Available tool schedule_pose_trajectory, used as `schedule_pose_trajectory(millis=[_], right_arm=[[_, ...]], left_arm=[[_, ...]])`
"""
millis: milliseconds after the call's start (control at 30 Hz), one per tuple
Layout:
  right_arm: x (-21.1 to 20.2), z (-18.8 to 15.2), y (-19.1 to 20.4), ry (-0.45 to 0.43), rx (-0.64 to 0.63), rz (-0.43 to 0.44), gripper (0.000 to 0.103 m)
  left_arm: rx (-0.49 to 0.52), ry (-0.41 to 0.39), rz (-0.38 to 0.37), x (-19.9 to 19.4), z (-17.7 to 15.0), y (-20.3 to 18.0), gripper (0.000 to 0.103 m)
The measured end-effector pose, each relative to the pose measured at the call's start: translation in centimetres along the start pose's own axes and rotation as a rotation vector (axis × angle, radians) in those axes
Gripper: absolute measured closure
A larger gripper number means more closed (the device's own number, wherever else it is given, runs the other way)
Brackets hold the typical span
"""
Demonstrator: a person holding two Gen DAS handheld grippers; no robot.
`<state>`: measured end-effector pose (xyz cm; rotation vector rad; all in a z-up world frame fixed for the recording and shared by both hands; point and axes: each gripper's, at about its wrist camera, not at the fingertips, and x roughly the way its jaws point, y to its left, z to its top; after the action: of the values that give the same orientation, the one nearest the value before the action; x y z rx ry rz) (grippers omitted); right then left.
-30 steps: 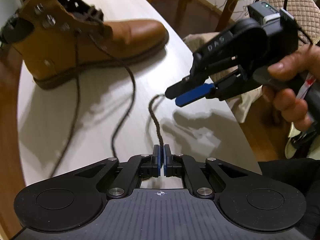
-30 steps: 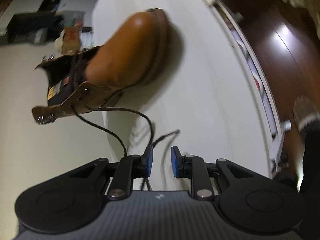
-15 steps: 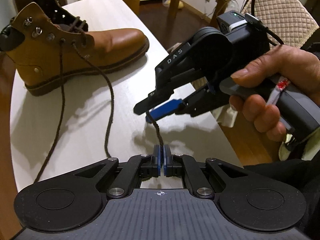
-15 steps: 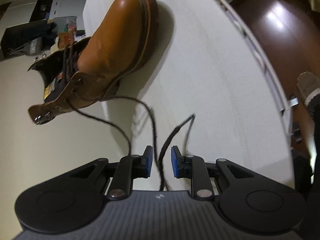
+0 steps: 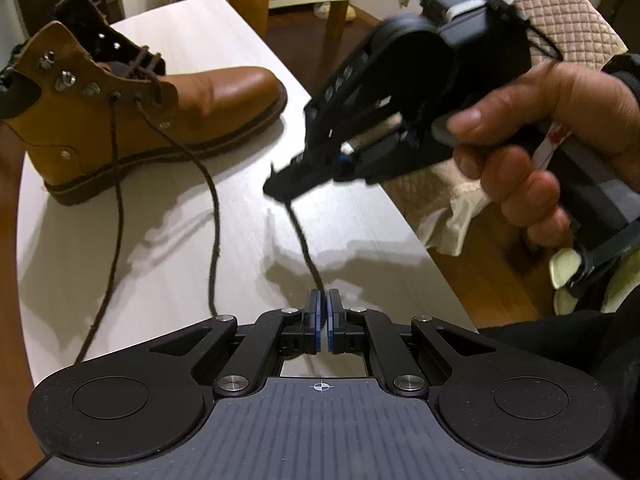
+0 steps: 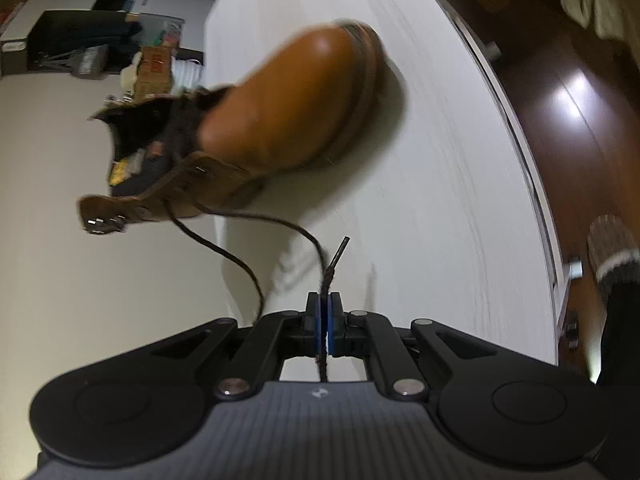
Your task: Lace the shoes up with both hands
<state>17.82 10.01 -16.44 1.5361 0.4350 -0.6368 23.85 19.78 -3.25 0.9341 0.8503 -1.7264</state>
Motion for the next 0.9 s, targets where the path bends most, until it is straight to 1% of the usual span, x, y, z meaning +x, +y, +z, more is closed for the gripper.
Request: schedule_pose_trajectory(millis=[67, 200, 233, 267, 333, 400, 467, 500, 567, 600, 633, 667, 700, 733, 767, 833, 900], right_arm=[[-1.2, 0.7, 1.5, -0.035, -0.055, 0.003, 0.099], [-1.7, 3.0, 4.9, -0.053, -0.184, 0.025, 0.099], [-1.8, 3.6, 5.8, -0.057, -0.217, 0.031, 0.099], [-1.9, 4.1, 6.7, -0.061, -0.249, 0.036, 0.099], [-2.2, 5.3, 8.4, -0.070, -0.314, 0.047, 0.099], [-2.5, 6.4, 10.1, -0.079, -0.379, 0.058, 0.099], [-2.2, 7.5, 11.2, -0.066, -0.411, 0.078, 0.099], [-1.8, 8.0, 11.7, -0.053, -0.418, 0.090, 0.099], [-1.2, 9.0, 12.4, -0.030, -0.430, 0.113, 0.099], [-1.0, 9.2, 12.6, -0.024, -0.433, 0.115, 0.099], [-0.7, 9.7, 12.8, -0.014, -0.434, 0.121, 0.099], [0.0, 10.4, 13.2, 0.001, -0.431, 0.133, 0.099], [0.4, 10.7, 13.3, 0.011, -0.425, 0.139, 0.099], [0.8, 10.9, 13.4, 0.018, -0.415, 0.140, 0.099], [1.2, 11.2, 13.4, 0.025, -0.402, 0.141, 0.099], [1.9, 11.4, 13.2, 0.040, -0.365, 0.142, 0.099], [2.8, 11.6, 12.9, 0.064, -0.318, 0.144, 0.099]], left_arm=[[-0.007, -0.005, 0.002, -0.3, 0.1, 0.2, 0.100], [-0.045, -0.115, 0.043, -3.1, 1.2, 1.5, 0.100], [-0.054, -0.163, 0.074, -4.3, 2.0, 2.1, 0.100], [-0.050, -0.194, 0.105, -5.4, 3.0, 2.6, 0.099], [-0.020, -0.237, 0.189, -7.2, 5.2, 3.3, 0.099], [0.025, -0.261, 0.260, -8.7, 7.3, 4.2, 0.099], [0.072, -0.265, 0.332, -9.7, 9.5, 5.2, 0.099], [0.080, -0.263, 0.345, -10.0, 10.1, 5.5, 0.099], [0.087, -0.246, 0.382, -10.3, 12.5, 7.0, 0.098], [0.104, -0.229, 0.394, -10.1, 13.3, 7.4, 0.094], [0.122, -0.212, 0.406, -9.9, 14.2, 7.7, 0.092], [0.139, -0.194, 0.417, -9.8, 15.1, 8.1, 0.091], [0.163, -0.185, 0.427, -9.9, 15.3, 8.4, 0.090], [0.215, -0.164, 0.450, -9.7, 15.9, 9.0, 0.090], [0.246, -0.148, 0.456, -9.2, 16.4, 9.4, 0.090], [0.279, -0.112, 0.442, -8.3, 17.1, 10.4, 0.084], [0.309, -0.083, 0.419, -7.3, 17.6, 11.4, 0.083]])
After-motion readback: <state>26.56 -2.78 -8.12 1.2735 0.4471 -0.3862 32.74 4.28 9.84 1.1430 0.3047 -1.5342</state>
